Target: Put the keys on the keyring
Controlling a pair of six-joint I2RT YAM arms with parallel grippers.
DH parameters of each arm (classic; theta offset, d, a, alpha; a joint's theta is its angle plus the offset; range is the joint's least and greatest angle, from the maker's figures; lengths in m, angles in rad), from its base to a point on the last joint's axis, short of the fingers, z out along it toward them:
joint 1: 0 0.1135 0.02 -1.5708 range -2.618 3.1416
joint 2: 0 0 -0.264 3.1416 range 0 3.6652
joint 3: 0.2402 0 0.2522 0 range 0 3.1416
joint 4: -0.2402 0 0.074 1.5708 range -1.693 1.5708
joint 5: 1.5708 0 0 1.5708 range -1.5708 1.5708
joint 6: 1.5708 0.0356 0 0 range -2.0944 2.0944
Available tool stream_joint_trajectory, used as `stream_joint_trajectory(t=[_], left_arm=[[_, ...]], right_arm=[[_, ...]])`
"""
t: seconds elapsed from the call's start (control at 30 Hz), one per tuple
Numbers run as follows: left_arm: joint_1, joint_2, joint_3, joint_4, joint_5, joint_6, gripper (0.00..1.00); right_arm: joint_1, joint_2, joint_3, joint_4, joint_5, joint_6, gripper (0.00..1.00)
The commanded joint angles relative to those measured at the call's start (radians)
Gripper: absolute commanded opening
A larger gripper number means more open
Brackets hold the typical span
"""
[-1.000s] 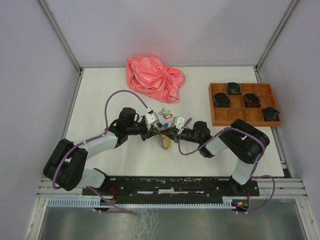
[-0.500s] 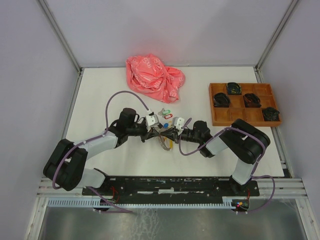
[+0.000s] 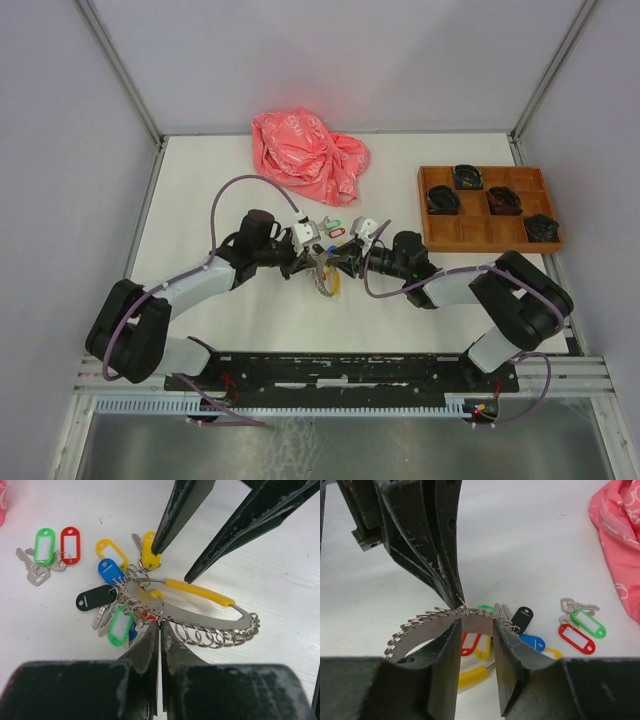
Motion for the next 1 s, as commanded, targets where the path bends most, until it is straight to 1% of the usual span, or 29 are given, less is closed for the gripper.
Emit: stream_joint_trajectory(t=[0.0,0.13,0.17,0.2,0.23,0.3,0.33,0.43,0.47,0.57,0.63,0.73,0.83,0.97], left_arm=[[-0.004,-0.028,0.075,-0.064,-0.069,-0.099,0.03],[-0.003,-0.028,0.102,-0.105,-0.118,-0.170,0.03],[-0.003,-0.026,0.110,-0.119,-0.136,-0.193,0.03],[-0.003,-0.023,0.119,-0.134,-0.155,-0.218,0.03],[-0.003,-0.019,0.130,-0.156,-0.170,-0.231,0.03],[-0.003,-0.013,0.152,-0.188,-0.201,-0.264,0.03],[-0.002,-0.013,0.158,-0.199,-0.222,-0.284,0.03],[-0.003,-0.028,0.160,-0.219,-0.264,-0.326,0.03],[-0.003,-0.036,0.156,-0.219,-0.293,-0.342,0.03],[-0.002,-0.061,0.145,-0.229,-0.354,-0.378,0.03],[-0.002,-0.075,0.140,-0.243,-0.382,-0.386,0.03],[-0.001,-0.092,0.125,-0.248,-0.418,-0.408,0.03],[-0.002,-0.098,0.103,-0.234,-0.421,-0.428,0.03],[-0.001,-0.091,0.091,-0.211,-0.422,-0.441,0.03]], right_arm=[[-0.014,-0.134,0.099,-0.356,0.104,0.087,0.45],[-0.035,-0.214,0.203,-0.686,0.142,0.084,0.61],[-0.040,-0.225,0.227,-0.748,0.151,0.086,0.63],[-0.044,-0.231,0.248,-0.812,0.163,0.092,0.64],[-0.044,-0.230,0.264,-0.840,0.186,0.102,0.64],[-0.045,-0.220,0.293,-0.891,0.272,0.148,0.61],[-0.045,-0.206,0.323,-0.944,0.298,0.145,0.60],[-0.046,-0.123,0.487,-1.126,0.333,0.106,0.60],[-0.046,-0.091,0.532,-1.161,0.335,0.106,0.60],[-0.046,0.004,0.615,-1.171,0.352,0.136,0.60],[-0.044,0.054,0.656,-1.158,0.396,0.161,0.60],[-0.043,0.145,0.738,-1.180,0.463,0.191,0.55],[-0.043,0.217,0.803,-1.207,0.479,0.233,0.51],[-0.043,0.276,0.839,-1.208,0.488,0.320,0.45]])
